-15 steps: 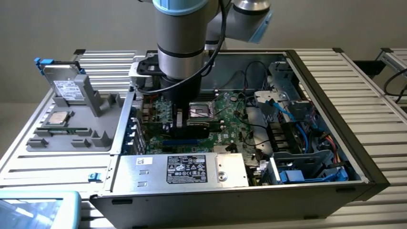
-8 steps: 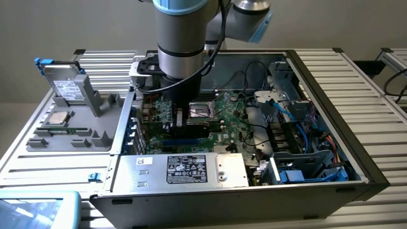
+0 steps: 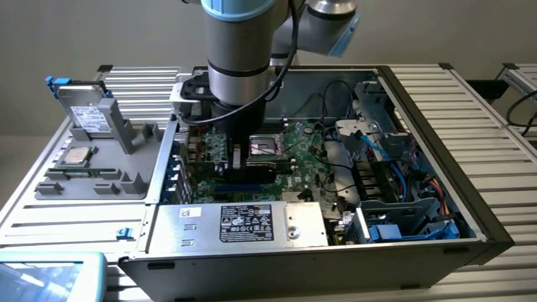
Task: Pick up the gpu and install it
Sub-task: 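Insert the gpu into the slot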
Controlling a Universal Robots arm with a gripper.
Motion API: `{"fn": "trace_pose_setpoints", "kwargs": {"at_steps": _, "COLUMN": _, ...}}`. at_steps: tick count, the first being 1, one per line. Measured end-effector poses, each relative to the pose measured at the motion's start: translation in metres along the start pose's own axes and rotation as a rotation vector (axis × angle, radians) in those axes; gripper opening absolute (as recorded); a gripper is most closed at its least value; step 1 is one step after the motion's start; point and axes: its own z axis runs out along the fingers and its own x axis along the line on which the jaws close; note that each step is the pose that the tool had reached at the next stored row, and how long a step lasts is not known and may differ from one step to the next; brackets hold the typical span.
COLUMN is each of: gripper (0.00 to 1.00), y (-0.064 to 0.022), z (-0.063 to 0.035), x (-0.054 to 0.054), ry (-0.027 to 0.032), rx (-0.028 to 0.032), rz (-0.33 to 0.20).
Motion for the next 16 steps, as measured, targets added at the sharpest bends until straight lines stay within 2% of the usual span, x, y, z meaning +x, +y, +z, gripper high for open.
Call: {"fn": "trace_pose_setpoints", "kwargs": {"at_steps": 16, "gripper": 0.28, "y": -0.0002, "z": 0.0002, "x": 0.0029, "ry": 0.0009, "rx": 0.0, "rz": 0.0}}
